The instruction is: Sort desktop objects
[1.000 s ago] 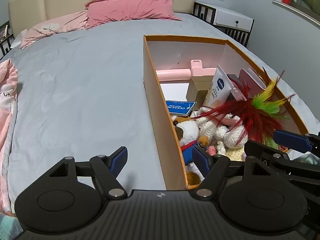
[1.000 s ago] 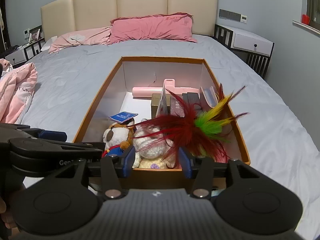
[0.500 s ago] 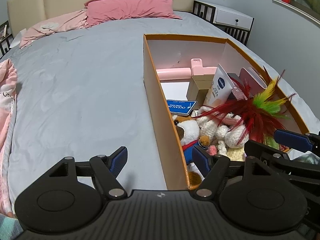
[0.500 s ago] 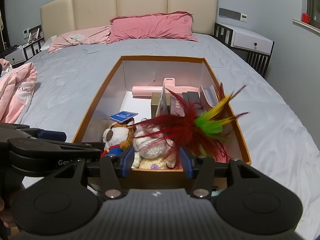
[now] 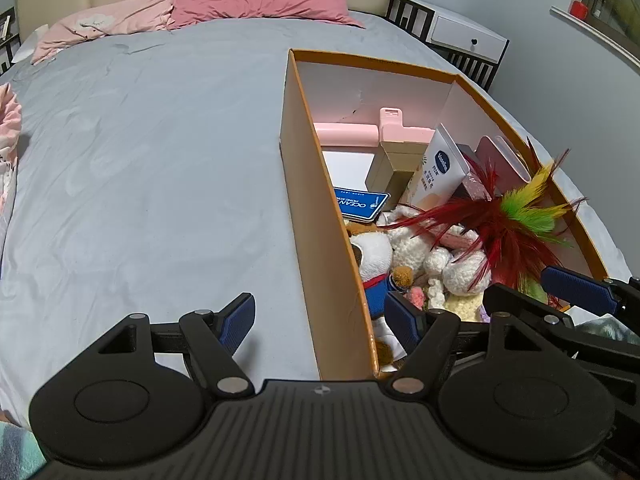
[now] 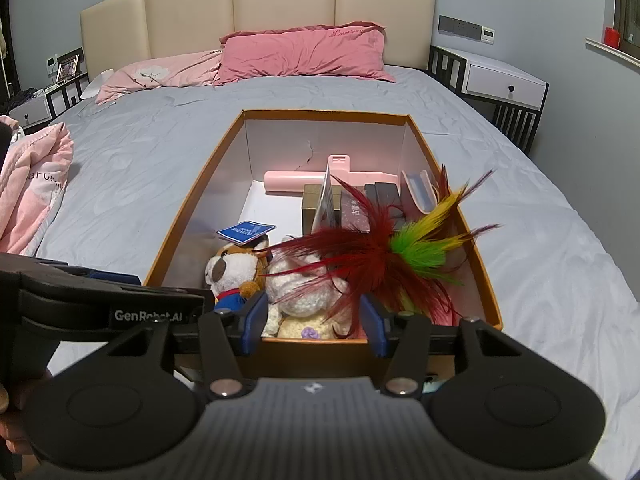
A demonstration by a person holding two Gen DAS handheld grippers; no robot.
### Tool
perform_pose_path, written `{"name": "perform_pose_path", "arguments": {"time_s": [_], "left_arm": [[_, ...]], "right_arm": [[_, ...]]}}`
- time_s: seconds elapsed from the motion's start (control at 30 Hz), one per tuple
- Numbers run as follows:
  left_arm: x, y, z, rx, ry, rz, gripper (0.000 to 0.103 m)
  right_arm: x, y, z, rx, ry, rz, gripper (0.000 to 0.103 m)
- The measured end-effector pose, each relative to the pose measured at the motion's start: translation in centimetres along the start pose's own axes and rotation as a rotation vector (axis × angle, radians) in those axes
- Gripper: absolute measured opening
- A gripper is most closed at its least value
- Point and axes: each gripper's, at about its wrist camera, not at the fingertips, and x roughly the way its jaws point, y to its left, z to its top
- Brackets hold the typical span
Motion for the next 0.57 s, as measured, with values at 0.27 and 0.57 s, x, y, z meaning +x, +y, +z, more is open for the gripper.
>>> {"name": "perform_pose_path", "arguments": {"time_s": [0.27,0.57], "left_arm": [[0.02,-0.14,0.0,0.003,0.001,0.006,0.084],[0.01,-0.25,0.02,0.01,0.0,0.007,0.084]], "right_arm": [[-0.01,0.0,0.01,0.0,0.0,0.0,0.053],[-0.01,-0.01,0.01,0.001,0.0,0.0,0.053]]}}
